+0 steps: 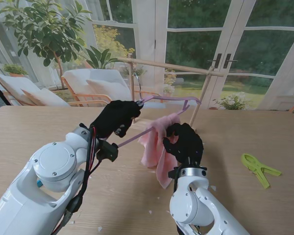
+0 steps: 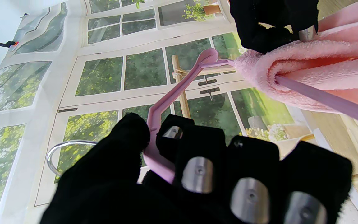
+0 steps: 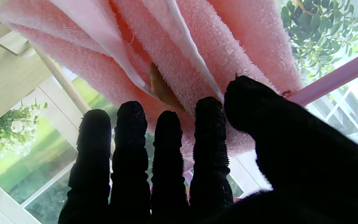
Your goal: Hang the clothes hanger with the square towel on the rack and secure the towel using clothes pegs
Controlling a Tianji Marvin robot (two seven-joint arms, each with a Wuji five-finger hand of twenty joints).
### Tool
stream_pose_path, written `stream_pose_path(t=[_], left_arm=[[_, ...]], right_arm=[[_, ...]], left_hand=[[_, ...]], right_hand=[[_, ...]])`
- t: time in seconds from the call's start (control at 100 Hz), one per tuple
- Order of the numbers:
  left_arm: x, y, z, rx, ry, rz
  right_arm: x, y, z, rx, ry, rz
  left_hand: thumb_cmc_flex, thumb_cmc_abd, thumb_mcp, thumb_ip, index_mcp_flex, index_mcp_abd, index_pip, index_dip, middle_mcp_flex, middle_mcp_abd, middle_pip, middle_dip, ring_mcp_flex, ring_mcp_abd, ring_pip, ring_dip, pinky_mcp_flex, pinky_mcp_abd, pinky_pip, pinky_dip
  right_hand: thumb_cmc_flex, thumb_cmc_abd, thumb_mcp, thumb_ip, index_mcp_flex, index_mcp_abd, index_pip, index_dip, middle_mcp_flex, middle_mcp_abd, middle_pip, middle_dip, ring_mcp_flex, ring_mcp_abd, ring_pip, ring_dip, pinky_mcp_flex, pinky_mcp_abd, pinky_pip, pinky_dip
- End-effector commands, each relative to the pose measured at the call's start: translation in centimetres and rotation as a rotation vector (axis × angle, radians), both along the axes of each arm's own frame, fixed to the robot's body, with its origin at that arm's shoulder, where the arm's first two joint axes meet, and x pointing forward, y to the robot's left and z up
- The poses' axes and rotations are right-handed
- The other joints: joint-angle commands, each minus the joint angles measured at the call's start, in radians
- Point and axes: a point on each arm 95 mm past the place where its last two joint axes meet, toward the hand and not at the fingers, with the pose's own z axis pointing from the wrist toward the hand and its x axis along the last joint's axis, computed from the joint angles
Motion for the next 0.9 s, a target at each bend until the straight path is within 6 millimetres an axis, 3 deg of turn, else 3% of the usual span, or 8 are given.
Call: stream_pose_path(t=[0.0,0.14,0.35,0.45,0.56,0.68,0.75,0.89], left_arm=[[-0.4,-0.5,0.3,-0.013,0.004,-0.02],[-0.5,-0.6,0.3,-0.023,0.015,-0.018],[-0.5,-0.6,0.4,-0.029,0.017,-0.013],[-0.5,-0.5,0.4,-0.027,0.017,-0.007],[-0.5,-0.5,0.3,-0.023,0.017,0.003],[-0.5,-0.5,0.3,-0.026,0.02,0.007],[-0.6,-0.5,0.3,-0.028,0.022,0.006],[-0.5,-0.5,0.4,-0.031,0.024,0.004]], right_arm=[[-0.1,0.7,0.2,0.016,0.006,0.018],[0.1,1.2,0.4,0.035,-0.006,0.014],[-0.1,1.6,0.7,0.077,-0.039,0.023],[-0.5,1.6,1.0,0.097,-0.049,0.037],[-1.0,1.8,1.3,0.139,-0.064,0.064],[-1.3,1.9,1.8,0.169,-0.061,0.081],[-1.3,1.9,1.9,0.164,-0.05,0.09],[-1.2,1.8,1.5,0.129,-0.033,0.085]], left_hand=[[0.003,0.016,0.032,-0.01,0.064,0.042,0.03,0.045,0.04,-0.051,0.034,-0.002,0.029,-0.006,0.134,0.038,0.011,0.051,0.296,0.028],[0.004,0.015,0.032,-0.01,0.064,0.044,0.03,0.045,0.04,-0.051,0.034,-0.002,0.029,-0.006,0.134,0.038,0.011,0.051,0.296,0.028],[0.004,0.014,0.033,-0.01,0.065,0.044,0.03,0.045,0.04,-0.051,0.034,-0.002,0.029,-0.004,0.134,0.038,0.011,0.051,0.296,0.028],[0.003,0.014,0.033,-0.01,0.065,0.044,0.03,0.045,0.04,-0.051,0.034,-0.002,0.029,-0.004,0.134,0.038,0.011,0.051,0.296,0.028],[0.003,0.014,0.033,-0.01,0.065,0.044,0.03,0.045,0.04,-0.051,0.034,-0.002,0.029,-0.004,0.134,0.038,0.011,0.051,0.296,0.028],[0.003,0.014,0.033,-0.01,0.064,0.043,0.03,0.045,0.04,-0.051,0.034,-0.002,0.029,-0.005,0.134,0.038,0.011,0.051,0.296,0.028],[0.003,0.014,0.033,-0.01,0.064,0.043,0.03,0.045,0.04,-0.051,0.034,-0.002,0.029,-0.005,0.134,0.038,0.011,0.051,0.296,0.028],[0.002,0.013,0.033,-0.01,0.064,0.043,0.03,0.045,0.04,-0.051,0.034,-0.002,0.029,-0.005,0.134,0.038,0.011,0.051,0.296,0.028]], right_hand=[[-0.021,-0.022,0.007,-0.043,-0.027,0.028,-0.012,-0.016,-0.012,-0.02,0.014,0.008,-0.008,-0.02,0.014,0.011,-0.013,-0.029,0.012,0.641],[0.019,-0.041,0.054,-0.029,-0.02,0.02,0.037,-0.015,0.01,-0.021,0.029,0.012,0.007,-0.02,0.024,0.013,-0.009,-0.027,0.017,0.643],[0.118,-0.031,0.19,0.053,0.083,-0.048,0.026,-0.045,0.099,-0.004,0.009,-0.016,0.046,-0.005,0.031,0.01,-0.004,-0.01,0.021,0.645],[0.112,-0.068,0.269,0.076,0.107,-0.051,0.038,0.012,0.121,-0.004,0.007,-0.008,0.06,-0.004,0.038,0.011,-0.001,-0.009,0.022,0.646],[0.077,-0.129,0.422,0.129,0.114,0.007,0.08,0.146,0.156,0.007,0.014,0.002,0.093,0.018,0.059,-0.009,0.014,-0.002,0.038,0.648],[0.059,-0.106,0.42,0.137,0.088,0.032,0.084,0.183,0.172,0.034,0.005,-0.009,0.121,0.024,0.064,-0.02,0.032,0.012,0.047,0.645],[0.063,-0.037,0.3,0.109,0.045,0.031,0.035,0.123,0.192,0.044,-0.033,-0.047,0.136,0.027,0.052,-0.015,0.038,0.018,0.046,0.638],[-0.027,0.057,0.118,0.08,-0.086,0.114,-0.133,-0.123,0.171,0.035,-0.013,-0.065,0.149,0.018,0.054,-0.004,0.048,0.015,0.046,0.63]])
